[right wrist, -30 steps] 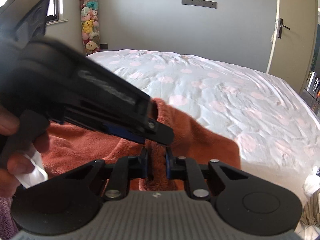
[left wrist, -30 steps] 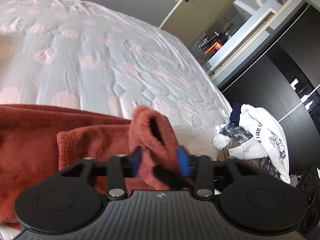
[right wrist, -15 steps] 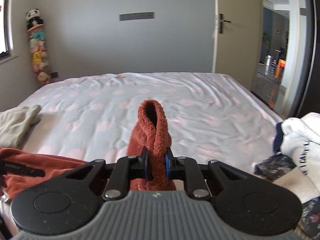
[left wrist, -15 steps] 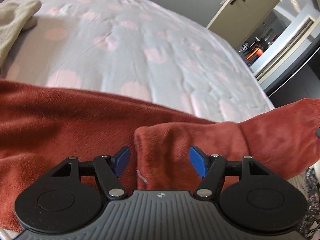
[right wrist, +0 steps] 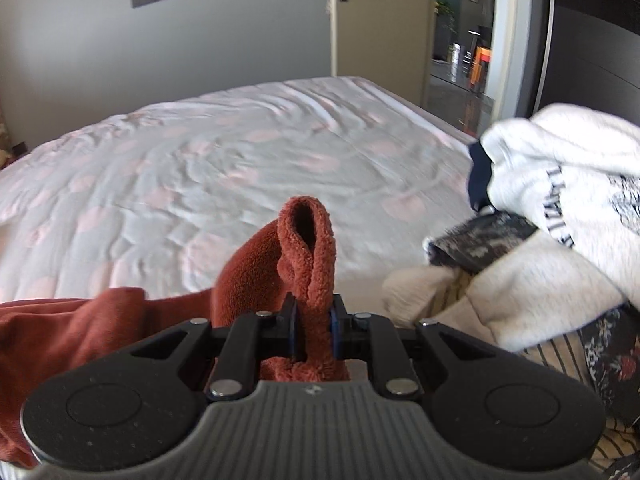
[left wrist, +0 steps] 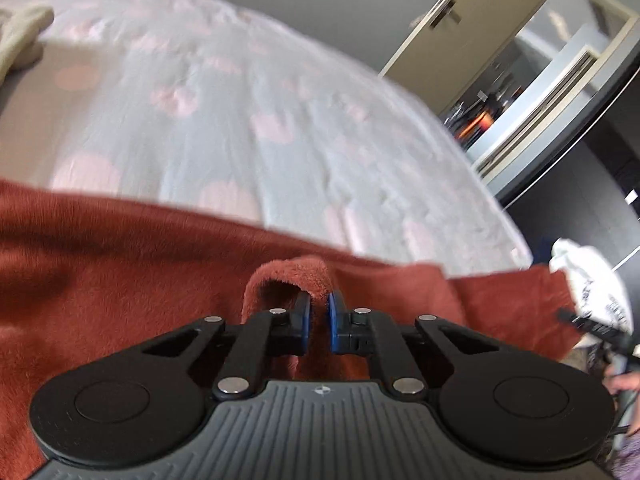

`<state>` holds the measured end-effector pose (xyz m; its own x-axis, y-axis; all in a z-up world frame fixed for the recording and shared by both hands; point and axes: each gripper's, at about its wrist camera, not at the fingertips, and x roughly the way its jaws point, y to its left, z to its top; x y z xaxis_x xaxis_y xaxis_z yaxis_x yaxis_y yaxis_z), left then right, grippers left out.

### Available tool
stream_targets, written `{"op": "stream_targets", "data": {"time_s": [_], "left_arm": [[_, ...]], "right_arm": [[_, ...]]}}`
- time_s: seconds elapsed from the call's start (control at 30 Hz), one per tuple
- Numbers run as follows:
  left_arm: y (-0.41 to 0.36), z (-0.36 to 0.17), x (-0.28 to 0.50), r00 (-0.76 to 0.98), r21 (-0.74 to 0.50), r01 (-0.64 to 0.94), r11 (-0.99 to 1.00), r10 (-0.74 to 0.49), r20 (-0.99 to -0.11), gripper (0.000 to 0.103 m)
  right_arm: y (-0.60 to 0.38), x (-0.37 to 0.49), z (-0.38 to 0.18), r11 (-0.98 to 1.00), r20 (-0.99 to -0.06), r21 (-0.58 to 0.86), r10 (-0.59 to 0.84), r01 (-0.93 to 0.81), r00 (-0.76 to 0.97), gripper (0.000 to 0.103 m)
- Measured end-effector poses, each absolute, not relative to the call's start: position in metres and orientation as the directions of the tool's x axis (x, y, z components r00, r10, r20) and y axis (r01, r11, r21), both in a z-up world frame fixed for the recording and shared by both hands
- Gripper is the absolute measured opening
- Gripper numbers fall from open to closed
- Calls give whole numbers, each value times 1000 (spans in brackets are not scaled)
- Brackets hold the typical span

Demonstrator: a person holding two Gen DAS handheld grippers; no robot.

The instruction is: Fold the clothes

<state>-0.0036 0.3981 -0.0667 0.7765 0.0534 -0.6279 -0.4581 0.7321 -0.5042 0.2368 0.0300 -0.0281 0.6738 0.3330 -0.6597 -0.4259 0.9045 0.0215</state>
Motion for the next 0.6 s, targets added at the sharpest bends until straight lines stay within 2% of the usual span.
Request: {"op": "stream_targets", "data": {"time_s": [0.07,0.2,0.43,0.53,0.6], "left_arm": [[404,-58,-8,775,-491,-491,720,103,-624,7],[422,-69,-5,696,-411,-583,701,169,-698,7],[423,-97,7,594,-319,-612,724,155,-789,10],[418,-87,15,569,-248,-595,765,183,-802,27],[415,-77,20,561,-191,-570,799,209,-801,43]], "right_arm": [[20,243,-39,918,-677,14,300,-395,672,17],[8,263,-63,940,-718,-3,235,-340,655,17],[3,291,-110,944,-792,-18,188,-329,582,17],[-3,291,-112,941,-793,-15,195,-338,577,23],[-8,286,-100,937,-770,-33,198,-348,606,27]]}}
